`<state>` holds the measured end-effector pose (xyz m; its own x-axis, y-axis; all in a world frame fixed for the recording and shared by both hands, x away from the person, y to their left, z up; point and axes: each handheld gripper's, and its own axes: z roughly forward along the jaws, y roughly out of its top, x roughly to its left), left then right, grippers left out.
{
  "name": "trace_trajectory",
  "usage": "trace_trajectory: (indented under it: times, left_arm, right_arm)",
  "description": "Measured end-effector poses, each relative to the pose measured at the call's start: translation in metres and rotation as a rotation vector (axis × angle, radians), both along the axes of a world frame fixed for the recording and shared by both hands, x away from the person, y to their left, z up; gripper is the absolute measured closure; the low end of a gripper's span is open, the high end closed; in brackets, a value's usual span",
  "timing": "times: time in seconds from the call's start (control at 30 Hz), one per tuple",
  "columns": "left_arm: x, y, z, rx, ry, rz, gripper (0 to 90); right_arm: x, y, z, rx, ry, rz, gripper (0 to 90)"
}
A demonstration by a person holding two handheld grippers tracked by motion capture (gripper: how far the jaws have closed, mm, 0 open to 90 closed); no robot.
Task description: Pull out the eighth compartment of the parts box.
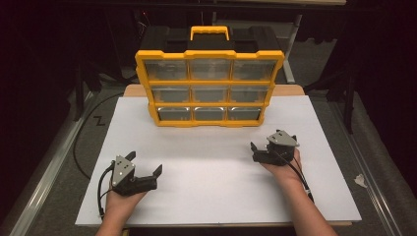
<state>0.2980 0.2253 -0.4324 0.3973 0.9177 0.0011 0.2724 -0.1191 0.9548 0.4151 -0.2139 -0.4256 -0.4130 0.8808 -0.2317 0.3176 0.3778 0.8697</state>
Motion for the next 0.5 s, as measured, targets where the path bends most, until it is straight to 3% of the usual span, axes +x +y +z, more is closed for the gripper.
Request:
trace_trajectory:
  times: [0.5]
  left_arm:
    - [0.0, 0.0, 0.0, 0.003, 0.001, 0.001, 0.9]
  right_arm:
    - [-0.014, 0.001, 0.0, -0.142, -0.006, 0.02, 0.7]
